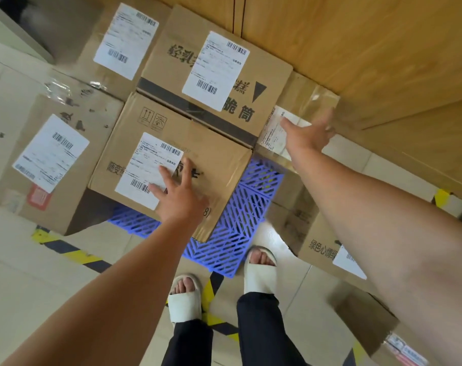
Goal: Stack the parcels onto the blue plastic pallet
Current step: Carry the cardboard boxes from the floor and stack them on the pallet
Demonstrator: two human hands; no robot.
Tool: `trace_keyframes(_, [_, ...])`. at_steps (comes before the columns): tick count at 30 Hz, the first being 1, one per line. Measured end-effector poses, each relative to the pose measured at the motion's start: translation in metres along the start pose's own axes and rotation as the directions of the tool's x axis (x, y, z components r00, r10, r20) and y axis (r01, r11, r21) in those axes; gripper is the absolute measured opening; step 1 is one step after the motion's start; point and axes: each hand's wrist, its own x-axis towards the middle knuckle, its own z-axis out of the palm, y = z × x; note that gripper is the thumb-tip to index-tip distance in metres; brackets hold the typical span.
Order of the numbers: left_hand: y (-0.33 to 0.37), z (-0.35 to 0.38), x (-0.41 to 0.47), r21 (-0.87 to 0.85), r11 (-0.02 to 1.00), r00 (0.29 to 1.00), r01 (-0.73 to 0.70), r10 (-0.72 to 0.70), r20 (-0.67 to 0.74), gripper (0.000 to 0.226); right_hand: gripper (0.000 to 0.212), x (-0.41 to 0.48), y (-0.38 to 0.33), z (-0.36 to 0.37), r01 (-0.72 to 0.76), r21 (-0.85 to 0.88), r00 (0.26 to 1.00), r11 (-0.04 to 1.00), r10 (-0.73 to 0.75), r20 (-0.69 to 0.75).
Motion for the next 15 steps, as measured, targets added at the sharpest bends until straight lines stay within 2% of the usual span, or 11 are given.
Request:
trace_keyframes(2, [-0.001, 0.000, 0.000, 0.009, 1.000, 1.000, -0.003, 0.003, 0.003, 0.099, 0.113, 0.000, 0.014, -0.006, -0.079, 0.078, 0.997, 0.994, 0.077, 0.022])
trace_keyframes(4, [-0.001, -0.002, -0.002, -0.010, 1.000, 1.000, -0.002, 0.002, 0.017, 0.100, 0.112, -0.007, 0.030, -0.014, -0.217, 0.121, 0.975, 0.969, 0.210, 0.070])
trace_keyframes(5, [-0.001, -0.003, -0.002, -0.022, 1.000, 1.000, 0.001, -0.001, 0.025, 0.100, 0.105, -0.011, 0.037, -0.017, -0.301, 0.147, 0.951, 0.942, 0.285, 0.119])
trace_keyframes(7, [-0.003, -0.006, -0.003, -0.044, 0.999, 0.999, 0.005, -0.003, 0.051, 0.100, 0.078, -0.019, 0.040, -0.021, -0.448, 0.223, 0.882, 0.866, 0.387, 0.271])
trace_keyframes(9, [-0.003, -0.010, -0.004, -0.097, 0.995, 0.997, 0.013, -0.005, 0.079, 0.099, 0.057, -0.023, 0.036, -0.022, -0.502, 0.279, 0.842, 0.819, 0.389, 0.373])
trace_keyframes(11, [-0.007, -0.015, -0.004, -0.175, 0.984, 0.996, 0.018, -0.002, 0.091, 0.092, 0.061, -0.026, 0.032, -0.026, -0.509, 0.297, 0.832, 0.808, 0.374, 0.409])
trace_keyframes(13, [-0.016, -0.021, -0.005, -0.266, 0.964, 0.997, 0.016, 0.004, 0.075, 0.086, 0.084, -0.034, 0.030, -0.037, -0.522, 0.254, 0.815, 0.814, 0.389, 0.430])
trace_keyframes(15, [-0.027, -0.033, -0.014, -0.320, 0.947, 0.999, 0.013, 0.004, 0.053, 0.085, 0.093, -0.051, 0.030, -0.056, -0.529, 0.217, 0.796, 0.820, 0.391, 0.462])
